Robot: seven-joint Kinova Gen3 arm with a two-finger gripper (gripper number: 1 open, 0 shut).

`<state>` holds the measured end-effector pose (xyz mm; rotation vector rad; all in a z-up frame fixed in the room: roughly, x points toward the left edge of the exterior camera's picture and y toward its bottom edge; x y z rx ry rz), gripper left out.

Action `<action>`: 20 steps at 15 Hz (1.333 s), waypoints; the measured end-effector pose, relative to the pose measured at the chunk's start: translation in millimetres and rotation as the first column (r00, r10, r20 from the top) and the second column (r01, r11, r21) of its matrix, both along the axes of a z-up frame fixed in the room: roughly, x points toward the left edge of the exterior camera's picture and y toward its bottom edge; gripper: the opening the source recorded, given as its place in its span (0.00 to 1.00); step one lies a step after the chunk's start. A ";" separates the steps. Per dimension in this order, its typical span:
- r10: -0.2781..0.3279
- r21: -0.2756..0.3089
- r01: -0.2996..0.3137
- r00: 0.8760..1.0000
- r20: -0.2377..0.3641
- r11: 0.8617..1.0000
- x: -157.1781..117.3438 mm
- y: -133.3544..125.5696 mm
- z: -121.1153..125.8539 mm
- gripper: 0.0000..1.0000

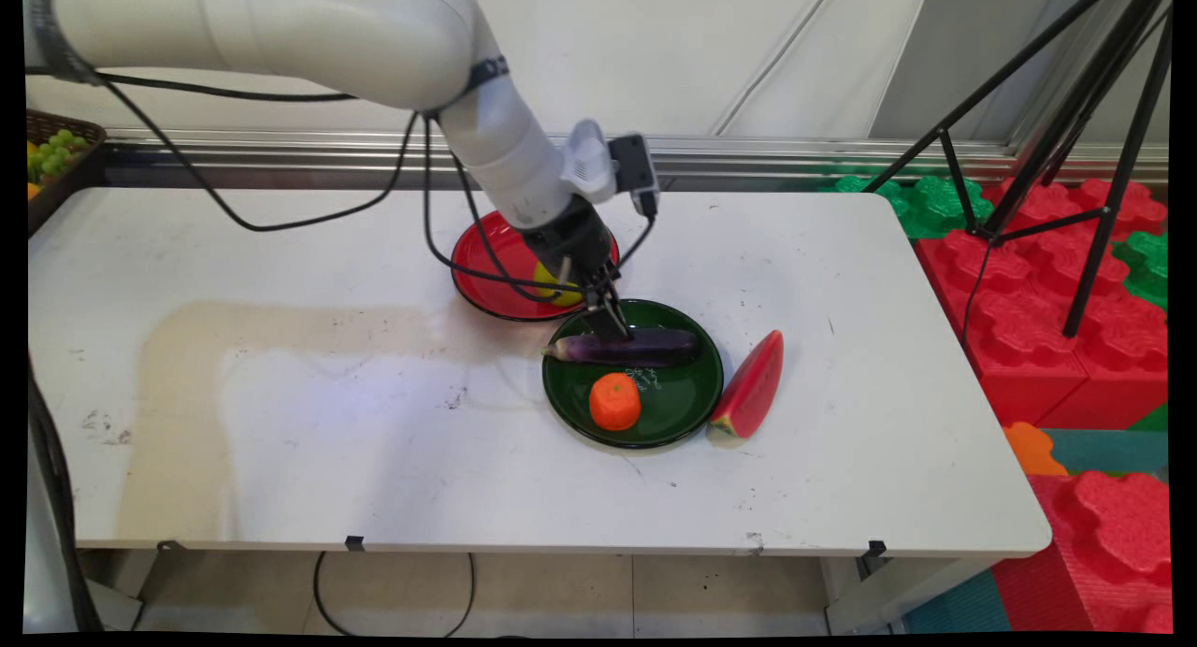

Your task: Pick up the eggplant from the green plate, then place the picked object on the table

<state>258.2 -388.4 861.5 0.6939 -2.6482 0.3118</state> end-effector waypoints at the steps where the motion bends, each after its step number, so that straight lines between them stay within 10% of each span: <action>1: -0.003 0.006 0.003 1.000 0.001 1.000 -3.4 -3.5 -5.9 1.00; 13: -0.013 0.029 0.013 1.000 -0.003 0.999 -14.9 -27.2 -63.6 1.00; 14: -0.015 0.028 0.015 1.000 -0.006 1.000 -15.3 -28.4 -66.2 0.00; 20: -0.033 0.000 0.033 0.999 -0.018 0.999 -16.5 -32.1 -64.5 0.00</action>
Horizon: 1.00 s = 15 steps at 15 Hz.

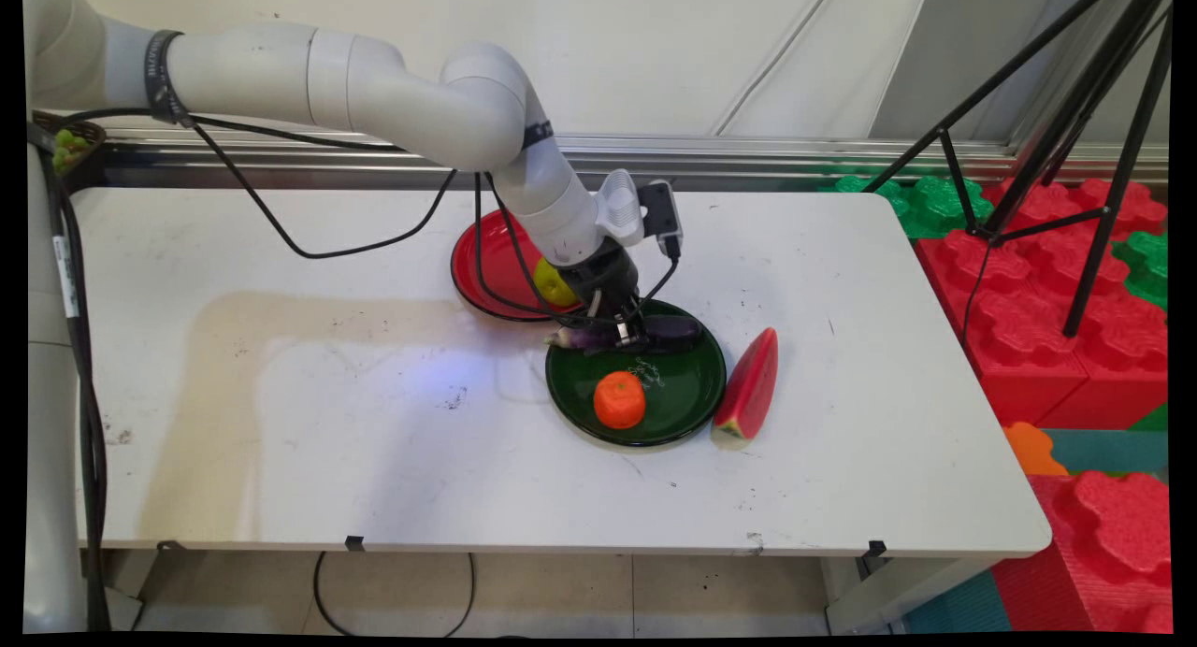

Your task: Place the picked object on the table

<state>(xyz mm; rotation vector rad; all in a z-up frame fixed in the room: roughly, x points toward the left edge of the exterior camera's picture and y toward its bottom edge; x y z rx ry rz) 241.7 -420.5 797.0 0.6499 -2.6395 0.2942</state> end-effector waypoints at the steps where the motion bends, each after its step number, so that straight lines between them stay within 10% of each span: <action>1: -0.004 -0.006 0.004 1.000 -0.003 1.000 0.3 0.2 3.5 0.00; 15: -0.177 -0.097 0.178 0.984 0.021 0.979 58.9 56.9 126.7 0.00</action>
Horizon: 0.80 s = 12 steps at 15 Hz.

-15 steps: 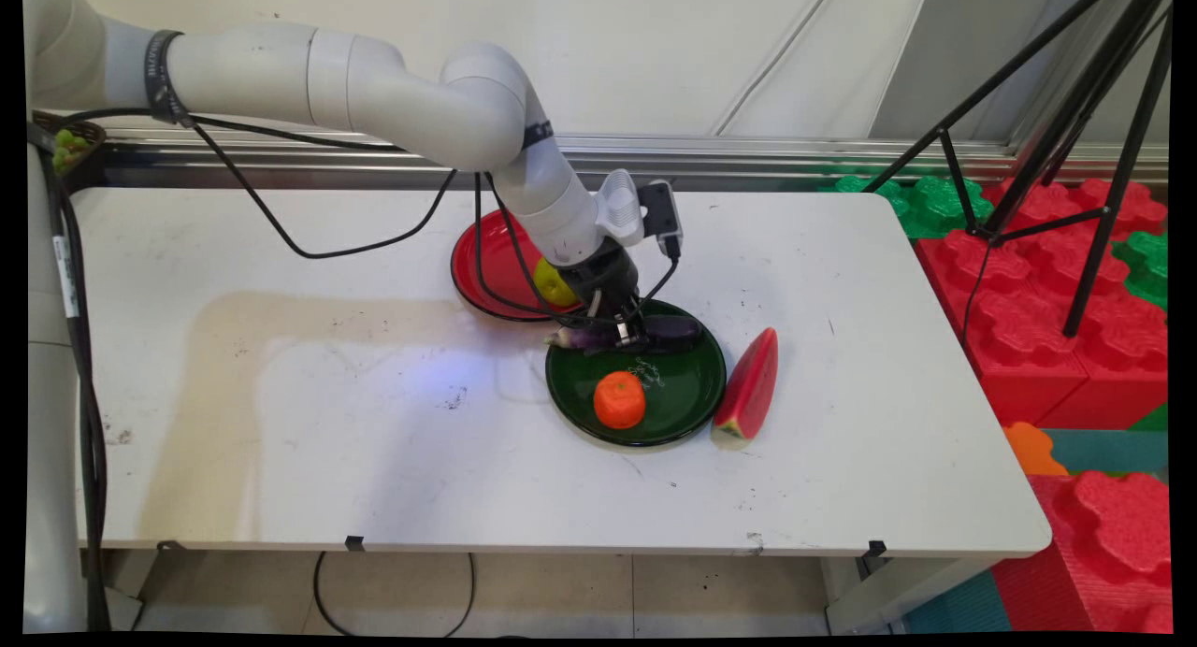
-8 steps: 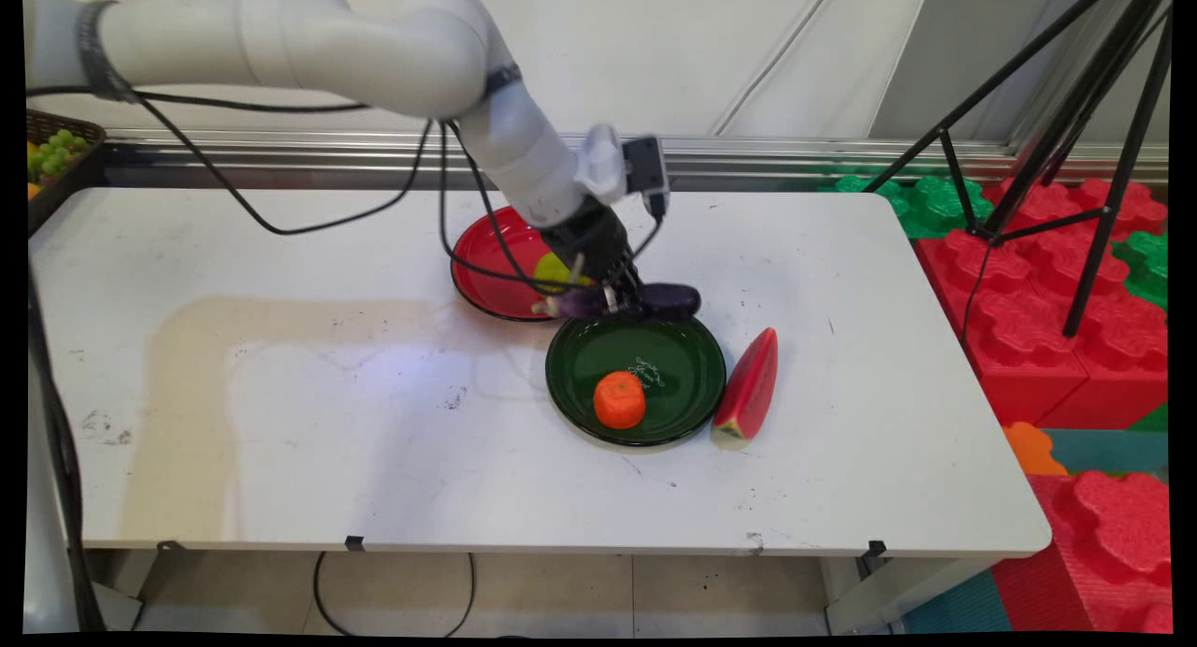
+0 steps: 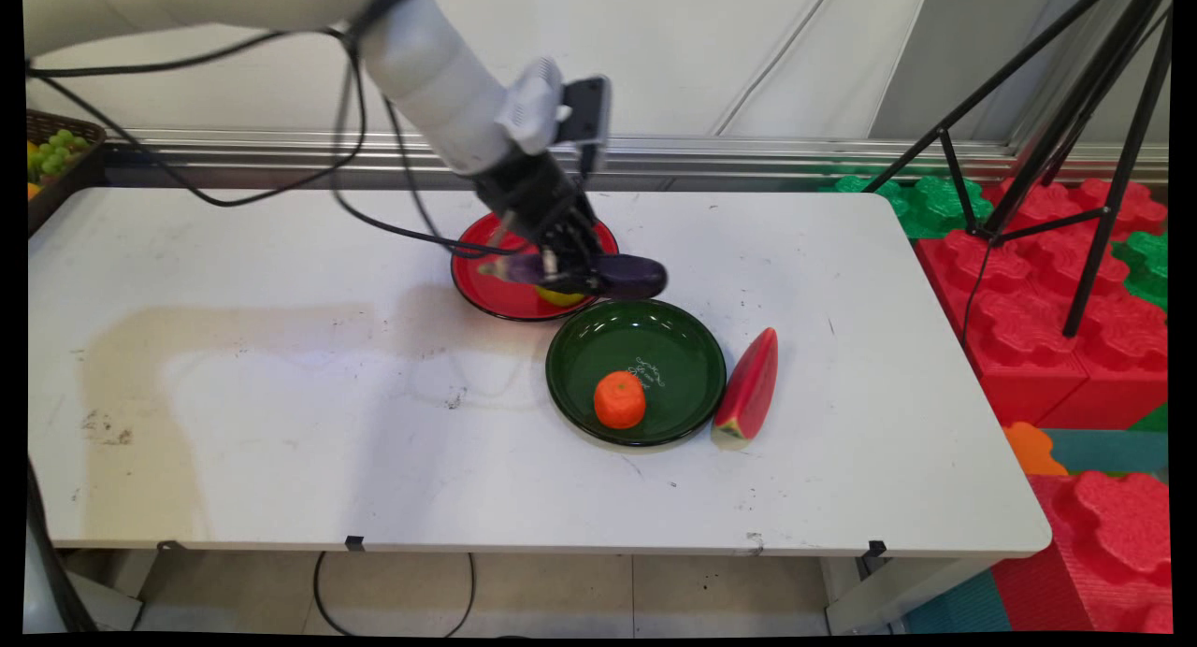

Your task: Place the picked object on the table

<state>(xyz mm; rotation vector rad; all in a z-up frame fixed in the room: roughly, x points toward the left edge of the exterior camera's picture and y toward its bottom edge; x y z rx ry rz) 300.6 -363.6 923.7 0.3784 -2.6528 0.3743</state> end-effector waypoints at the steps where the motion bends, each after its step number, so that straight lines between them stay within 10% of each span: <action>1: -0.029 0.002 0.029 1.000 0.008 1.000 11.4 11.0 10.5 0.00; 12: -0.184 0.080 0.179 0.981 0.061 0.981 97.2 90.5 32.6 0.00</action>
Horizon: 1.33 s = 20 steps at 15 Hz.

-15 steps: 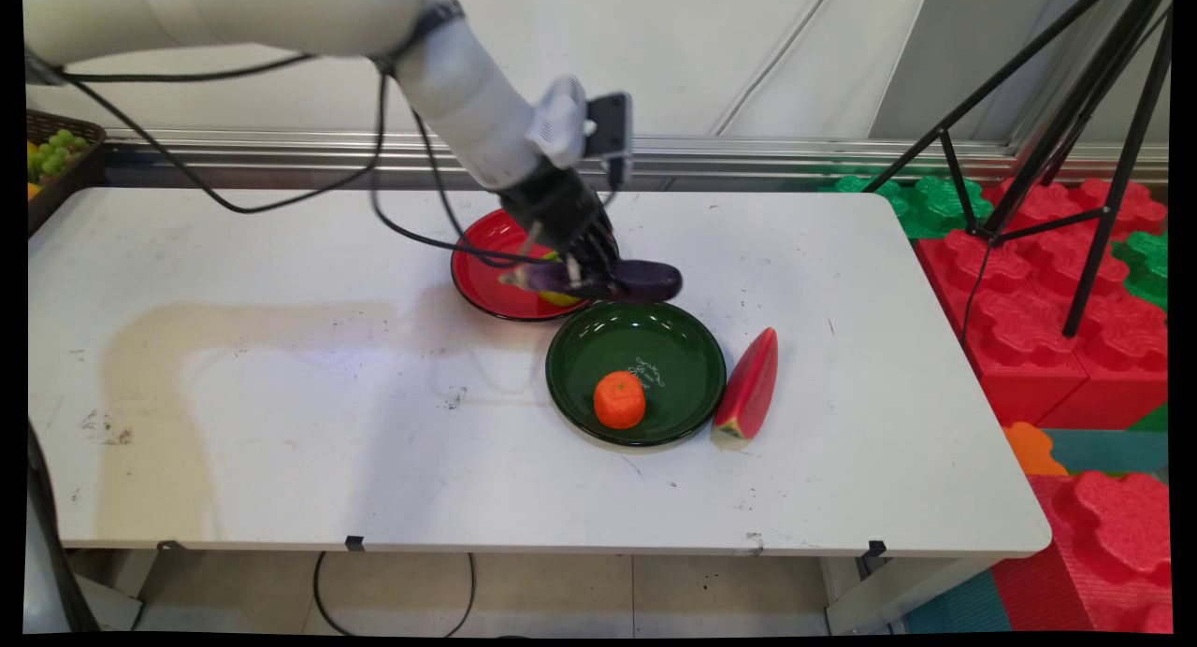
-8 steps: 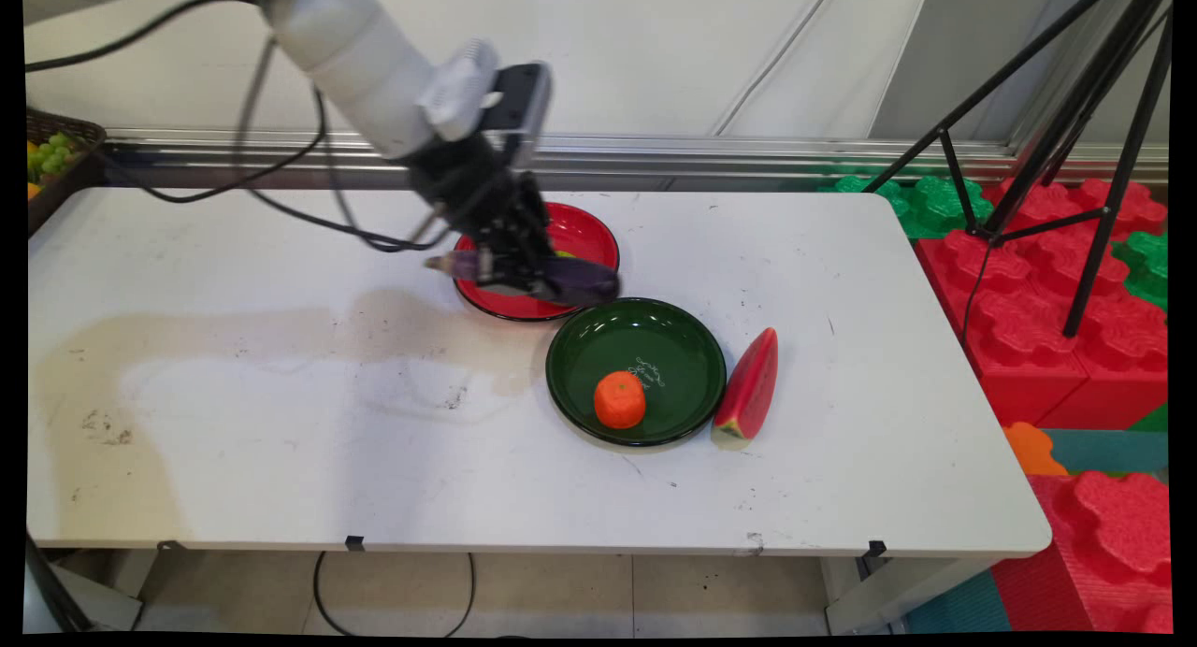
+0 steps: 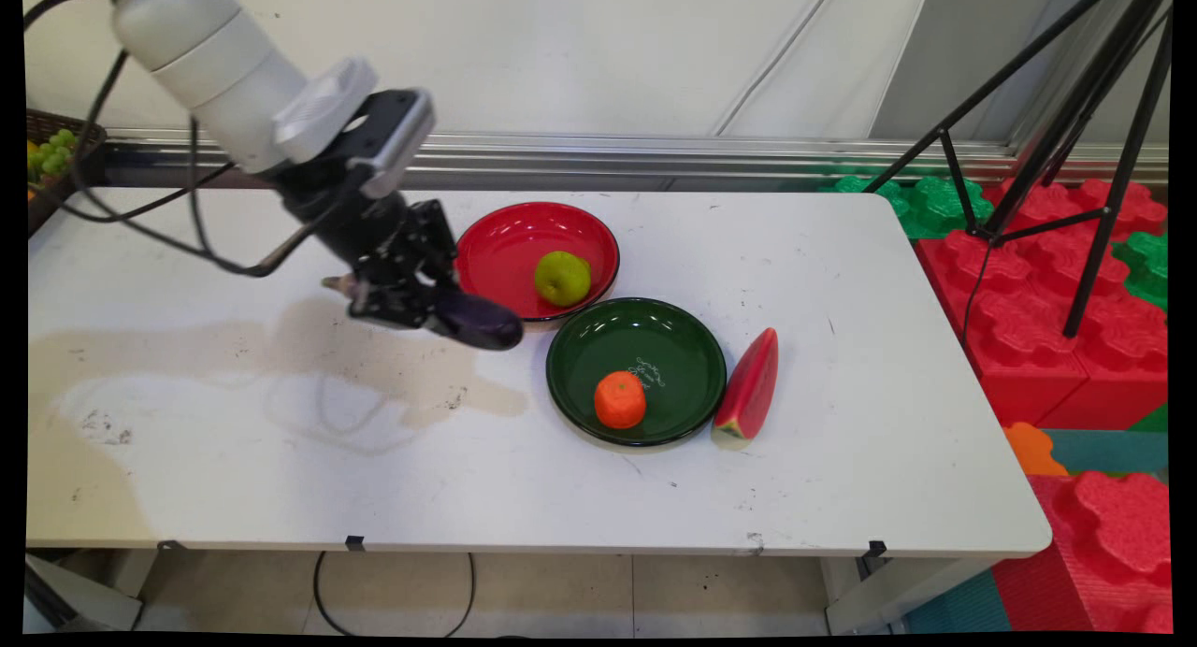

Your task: Place the picked object on the table

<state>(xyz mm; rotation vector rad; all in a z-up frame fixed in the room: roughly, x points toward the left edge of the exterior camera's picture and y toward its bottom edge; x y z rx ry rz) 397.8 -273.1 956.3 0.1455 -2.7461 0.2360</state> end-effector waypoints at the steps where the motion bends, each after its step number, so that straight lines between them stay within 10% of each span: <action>1: -0.007 0.003 0.007 1.000 0.003 1.000 3.1 3.3 -1.3 0.00; 20: -0.190 0.062 0.186 0.979 0.078 0.981 22.5 22.1 -99.0 0.00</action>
